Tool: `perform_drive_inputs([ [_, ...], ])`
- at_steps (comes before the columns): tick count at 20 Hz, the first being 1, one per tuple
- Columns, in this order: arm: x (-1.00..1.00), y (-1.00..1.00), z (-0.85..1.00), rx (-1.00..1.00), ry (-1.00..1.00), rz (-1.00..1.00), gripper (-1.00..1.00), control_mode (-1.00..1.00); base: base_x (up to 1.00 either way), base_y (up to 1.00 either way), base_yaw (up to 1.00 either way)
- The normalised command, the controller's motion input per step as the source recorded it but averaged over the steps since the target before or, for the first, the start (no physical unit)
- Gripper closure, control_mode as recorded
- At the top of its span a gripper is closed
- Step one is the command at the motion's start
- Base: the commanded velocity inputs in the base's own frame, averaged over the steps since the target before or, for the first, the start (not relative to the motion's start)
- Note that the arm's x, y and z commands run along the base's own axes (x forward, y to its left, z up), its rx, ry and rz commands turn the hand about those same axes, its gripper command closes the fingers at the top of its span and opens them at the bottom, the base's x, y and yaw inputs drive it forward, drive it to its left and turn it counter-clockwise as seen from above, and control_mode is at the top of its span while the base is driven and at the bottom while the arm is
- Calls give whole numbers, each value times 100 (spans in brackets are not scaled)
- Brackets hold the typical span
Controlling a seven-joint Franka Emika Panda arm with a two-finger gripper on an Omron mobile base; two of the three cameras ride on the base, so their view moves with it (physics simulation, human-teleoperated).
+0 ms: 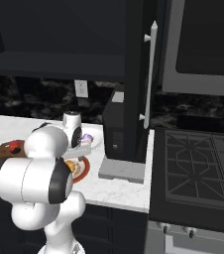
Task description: From the different types of pastries on the counter, select a croissant and place it on the cutting board. Then retrieve a jar of jam from the cabinet and place it alongside the croissant on the cutting board.
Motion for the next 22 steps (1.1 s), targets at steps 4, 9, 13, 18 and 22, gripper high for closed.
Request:
perform_drive_inputs([
  [4,0,-2,-13,0,0,2,-100,-100,0,0,0],
  [9,0,0,-16,0,0,0,-100,-100,0,0,0],
  [13,0,0,-17,0,0,0,-100,-100,0,0,0],
  [18,0,0,-23,0,0,0,-100,-100,0,0,0],
  [22,0,1,-21,0,0,0,-100,-100,0,0,0],
])
